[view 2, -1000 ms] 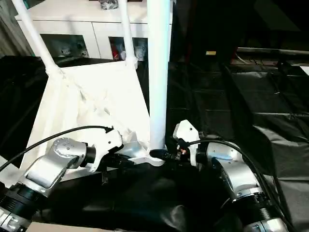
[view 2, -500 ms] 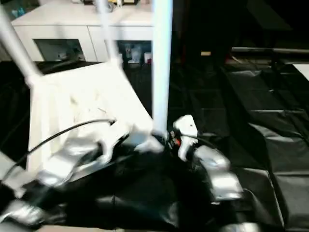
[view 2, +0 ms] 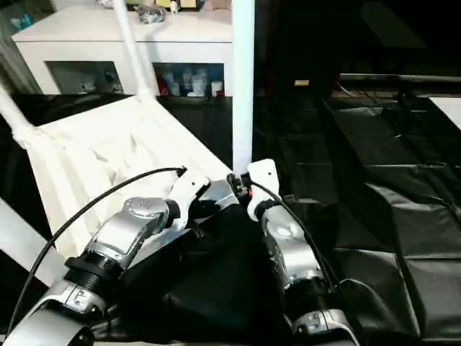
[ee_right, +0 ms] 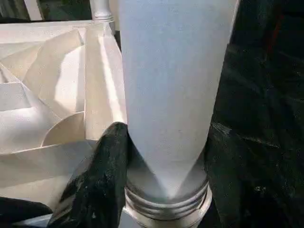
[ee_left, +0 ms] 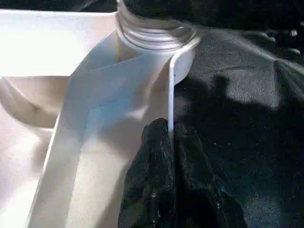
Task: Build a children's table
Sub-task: Rotate leg to tighten
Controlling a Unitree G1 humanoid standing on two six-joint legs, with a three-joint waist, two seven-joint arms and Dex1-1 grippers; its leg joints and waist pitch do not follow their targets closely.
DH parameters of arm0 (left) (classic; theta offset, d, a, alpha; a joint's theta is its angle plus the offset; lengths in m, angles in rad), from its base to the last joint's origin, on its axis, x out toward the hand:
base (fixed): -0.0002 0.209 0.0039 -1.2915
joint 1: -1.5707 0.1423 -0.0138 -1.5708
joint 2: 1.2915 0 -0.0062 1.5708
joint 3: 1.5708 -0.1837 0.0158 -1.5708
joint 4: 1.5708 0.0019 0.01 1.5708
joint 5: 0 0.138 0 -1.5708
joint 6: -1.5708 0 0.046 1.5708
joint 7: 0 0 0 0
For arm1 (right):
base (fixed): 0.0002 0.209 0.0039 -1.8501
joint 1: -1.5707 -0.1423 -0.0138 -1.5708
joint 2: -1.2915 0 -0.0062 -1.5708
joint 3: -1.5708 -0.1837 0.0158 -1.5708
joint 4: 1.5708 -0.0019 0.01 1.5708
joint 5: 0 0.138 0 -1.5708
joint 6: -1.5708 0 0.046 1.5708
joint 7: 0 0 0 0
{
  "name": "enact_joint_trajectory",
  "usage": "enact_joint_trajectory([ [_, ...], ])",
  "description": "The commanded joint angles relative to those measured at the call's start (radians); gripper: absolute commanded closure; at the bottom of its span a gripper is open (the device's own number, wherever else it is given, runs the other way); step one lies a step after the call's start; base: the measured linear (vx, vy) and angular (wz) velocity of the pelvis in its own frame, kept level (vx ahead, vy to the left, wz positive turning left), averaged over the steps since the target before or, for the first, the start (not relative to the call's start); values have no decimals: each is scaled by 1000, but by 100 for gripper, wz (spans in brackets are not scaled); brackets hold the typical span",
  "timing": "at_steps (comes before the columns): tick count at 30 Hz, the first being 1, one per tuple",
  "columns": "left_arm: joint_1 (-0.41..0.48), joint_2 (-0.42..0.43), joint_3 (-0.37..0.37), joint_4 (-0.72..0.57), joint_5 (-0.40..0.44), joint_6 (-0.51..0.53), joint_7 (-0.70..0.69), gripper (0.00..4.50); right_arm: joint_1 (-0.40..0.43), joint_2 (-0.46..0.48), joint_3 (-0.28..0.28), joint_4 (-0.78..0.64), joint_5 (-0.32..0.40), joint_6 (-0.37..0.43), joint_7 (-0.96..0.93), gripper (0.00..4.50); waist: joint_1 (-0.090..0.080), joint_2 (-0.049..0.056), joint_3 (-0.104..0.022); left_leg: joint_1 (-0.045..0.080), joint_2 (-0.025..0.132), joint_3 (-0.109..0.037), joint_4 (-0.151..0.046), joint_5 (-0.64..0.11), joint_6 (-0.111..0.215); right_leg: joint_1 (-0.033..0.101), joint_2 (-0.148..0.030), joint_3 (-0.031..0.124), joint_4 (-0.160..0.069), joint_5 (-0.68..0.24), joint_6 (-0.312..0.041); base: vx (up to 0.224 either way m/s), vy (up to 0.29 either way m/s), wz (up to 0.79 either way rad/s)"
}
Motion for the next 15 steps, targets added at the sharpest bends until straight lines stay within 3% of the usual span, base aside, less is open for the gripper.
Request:
enact_joint_trajectory([
  [1,40,10,-44,24,-6,-16,-73,450,15,-3,-12,7,41,9,53,219,4,-21,-31,1,24,-19,-78,-351,37,26,-37,22,-91,-426,-136,0,0,0],
  [2,46,25,-56,6,-7,-26,-103,450,19,-21,-6,-11,42,5,83,198,4,-30,-30,-2,25,-18,-78,-343,41,26,-36,22,-90,-416,-138,0,0,0],
  [3,52,41,-66,-14,-10,-21,-130,450,23,-41,-2,-30,43,6,112,179,10,-24,-33,-1,27,-19,-78,-324,43,29,-38,23,-85,-388,-145,0,0,0],
  [5,71,82,-92,-62,-20,-48,-216,450,33,-92,7,-82,78,56,218,177,12,-22,-34,-3,30,-18,-76,-283,53,33,-37,24,-77,-306,-169,0,0,0],
  [6,84,117,-114,-94,-16,-54,-262,450,46,-144,22,-129,113,107,327,174,14,-19,-36,2,31,-14,-73,-261,63,32,-34,25,-72,-241,-197,0,0,0],
  [7,86,124,-118,-101,-15,-59,-272,450,49,-155,27,-138,118,114,349,174,19,-22,-40,3,31,-12,-67,-225,82,39,-33,26,-63,-159,-221,53,-2,7],
  [8,94,143,-129,-119,-18,-65,-304,450,58,-188,40,-162,127,122,410,174,21,-19,-40,2,31,-11,-64,-204,91,39,-32,26,-57,-119,-235,53,-2,7],
  [9,105,177,-136,-157,-32,-48,-352,450,78,-259,65,-203,137,127,518,174,24,-20,-39,1,31,-9,-63,-182,107,42,-32,25,-54,-78,-253,0,0,0],
  [12,114,210,-139,-196,-60,-44,-406,450,103,-328,87,-247,156,129,630,174,40,-20,-37,4,34,-6,-62,-168,118,40,-34,26,-51,-64,-267,0,0,0],
  [15,119,240,-140,-230,-84,-46,-457,450,130,-393,113,-296,175,149,733,174,51,-20,-29,11,38,-7,-70,-228,88,38,-34,27,-60,-159,-258,0,0,0],
])
